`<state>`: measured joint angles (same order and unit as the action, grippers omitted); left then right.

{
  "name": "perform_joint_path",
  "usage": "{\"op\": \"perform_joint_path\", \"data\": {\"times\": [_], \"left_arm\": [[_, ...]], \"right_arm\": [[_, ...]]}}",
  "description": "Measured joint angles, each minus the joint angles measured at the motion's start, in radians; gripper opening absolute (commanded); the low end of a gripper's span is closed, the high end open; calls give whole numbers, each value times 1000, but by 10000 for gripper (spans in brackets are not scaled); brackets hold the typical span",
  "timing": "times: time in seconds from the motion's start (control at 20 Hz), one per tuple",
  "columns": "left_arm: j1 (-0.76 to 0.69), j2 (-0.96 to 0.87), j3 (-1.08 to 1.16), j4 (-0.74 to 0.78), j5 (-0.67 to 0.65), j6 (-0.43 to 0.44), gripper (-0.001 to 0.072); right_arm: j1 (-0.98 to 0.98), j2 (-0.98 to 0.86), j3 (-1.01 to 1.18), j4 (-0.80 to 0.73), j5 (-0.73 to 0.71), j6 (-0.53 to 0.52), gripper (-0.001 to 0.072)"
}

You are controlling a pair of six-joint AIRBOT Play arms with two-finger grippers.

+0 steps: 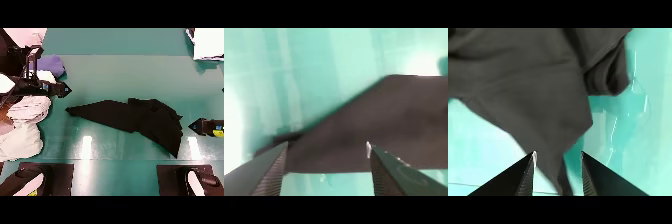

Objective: Fold the shirts.

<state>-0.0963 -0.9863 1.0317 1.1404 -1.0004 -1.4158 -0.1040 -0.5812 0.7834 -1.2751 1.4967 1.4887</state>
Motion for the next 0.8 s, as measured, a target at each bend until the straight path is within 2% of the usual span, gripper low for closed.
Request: {"op": "perform_joint_path", "data": {"times": [0.3, 0.4, 0.6, 0.8], "left_arm": [[-127, -5, -60, -30, -32, -23, 586], [-151, -11, -93, 17, -23, -49, 588], [-47, -19, -122, 83, -4, -98, 587], [81, -77, -134, 19, -16, 10, 587]], "right_arm": [[-28, -125, 86, 1, -33, -18, 342], [-30, -155, 101, 1, -43, -24, 342], [-11, -185, 113, 1, -57, -32, 342], [52, -193, 116, 1, -85, -34, 342]]}}
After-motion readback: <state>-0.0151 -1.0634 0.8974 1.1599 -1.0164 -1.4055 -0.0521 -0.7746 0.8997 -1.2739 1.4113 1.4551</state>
